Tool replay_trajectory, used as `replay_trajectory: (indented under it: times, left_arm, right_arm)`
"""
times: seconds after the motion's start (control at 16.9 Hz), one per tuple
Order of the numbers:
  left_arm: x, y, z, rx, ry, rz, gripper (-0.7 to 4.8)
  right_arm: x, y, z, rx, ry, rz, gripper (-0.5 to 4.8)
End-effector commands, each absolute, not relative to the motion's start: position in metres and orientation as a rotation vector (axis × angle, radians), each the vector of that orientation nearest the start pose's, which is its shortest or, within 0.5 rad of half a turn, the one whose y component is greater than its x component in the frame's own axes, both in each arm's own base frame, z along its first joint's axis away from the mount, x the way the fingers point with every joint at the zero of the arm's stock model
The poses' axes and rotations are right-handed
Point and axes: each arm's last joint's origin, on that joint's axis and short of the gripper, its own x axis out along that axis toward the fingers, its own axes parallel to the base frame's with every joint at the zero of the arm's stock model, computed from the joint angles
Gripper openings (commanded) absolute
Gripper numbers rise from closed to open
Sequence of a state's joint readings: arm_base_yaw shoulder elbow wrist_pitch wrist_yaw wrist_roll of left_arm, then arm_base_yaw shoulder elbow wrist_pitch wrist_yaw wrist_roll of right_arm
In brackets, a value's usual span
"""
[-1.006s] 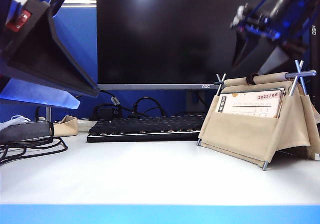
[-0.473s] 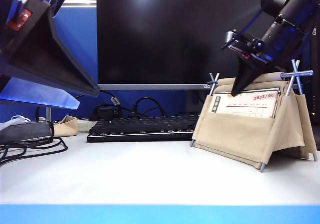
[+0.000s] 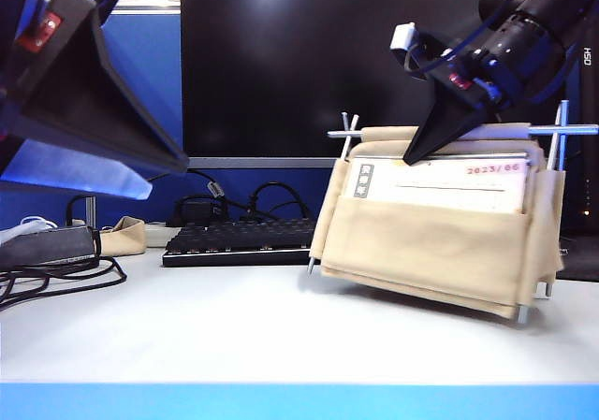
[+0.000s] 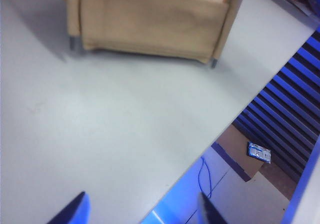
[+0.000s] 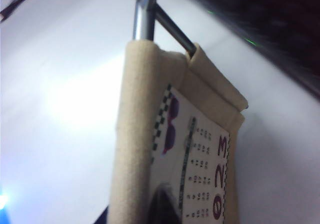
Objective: Turn one page of the calendar.
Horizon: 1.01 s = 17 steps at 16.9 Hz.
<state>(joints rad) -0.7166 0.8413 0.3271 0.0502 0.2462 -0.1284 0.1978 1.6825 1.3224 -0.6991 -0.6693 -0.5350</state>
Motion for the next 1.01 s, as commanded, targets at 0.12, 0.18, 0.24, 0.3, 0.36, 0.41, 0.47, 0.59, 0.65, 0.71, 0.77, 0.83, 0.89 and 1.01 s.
replay_trajectory:
  times: [0.12, 0.18, 0.24, 0.3, 0.36, 0.41, 0.47, 0.59, 0.65, 0.71, 0.77, 0.83, 0.89, 1.01]
  left_arm:
    - [0.126, -0.119, 0.192, 0.012, 0.496, -0.923, 2.82]
    - [0.126, -0.119, 0.192, 0.013, 0.495, -0.923, 2.83]
    - [0.126, -0.119, 0.192, 0.014, 0.489, -0.924, 2.82]
    - [0.127, -0.120, 0.193, 0.011, 0.477, -0.926, 2.82]
    - [0.127, -0.120, 0.194, 0.009, 0.466, -0.928, 2.82]
    - [0.127, -0.120, 0.195, 0.011, 0.455, -0.930, 2.83]
    - [0.128, -0.120, 0.195, 0.026, 0.440, -0.936, 2.83]
    - [0.128, -0.121, 0.196, 0.045, 0.429, -0.940, 2.83]
    - [0.128, -0.121, 0.196, 0.045, 0.429, -0.940, 2.83]
    - [0.128, -0.121, 0.196, 0.045, 0.429, -0.940, 2.82]
    - [0.128, -0.121, 0.195, 0.045, 0.430, -0.940, 2.82]
    - [0.128, -0.120, 0.195, 0.045, 0.430, -0.939, 2.82]
    - [0.128, -0.120, 0.195, 0.045, 0.430, -0.939, 2.82]
    - [0.128, -0.120, 0.195, 0.045, 0.430, -0.940, 2.82]
  right_arm:
    - [0.323, 0.084, 0.257, -0.366, 0.787, 1.184, 0.83]
    - [0.321, 0.084, 0.257, -0.385, 0.791, 1.197, 0.83]
    - [0.319, 0.084, 0.256, -0.409, 0.791, 1.219, 0.83]
    - [0.315, 0.086, 0.254, -0.476, 0.807, 1.239, 0.83]
    - [0.312, 0.090, 0.253, -0.576, 0.842, 1.230, 0.74]
    - [0.310, 0.093, 0.251, -0.657, 0.873, 1.210, 0.58]
    - [0.309, 0.098, 0.250, -0.730, 0.900, 1.180, 0.41]
    - [0.307, 0.106, 0.250, -0.803, 0.902, 1.177, 0.39]
    - [0.307, 0.106, 0.250, -0.804, 0.899, 1.176, 0.39]
    - [0.307, 0.106, 0.251, -0.804, 0.893, 1.172, 0.40]
    - [0.308, 0.106, 0.254, -0.798, 0.879, 1.148, 0.67]
    - [0.309, 0.106, 0.257, -0.787, 0.870, 1.117, 1.55]
    - [0.311, 0.107, 0.263, -0.752, 0.853, 1.059, 4.35]
    - [0.311, 0.107, 0.270, -0.724, 0.831, 1.035, 4.79]
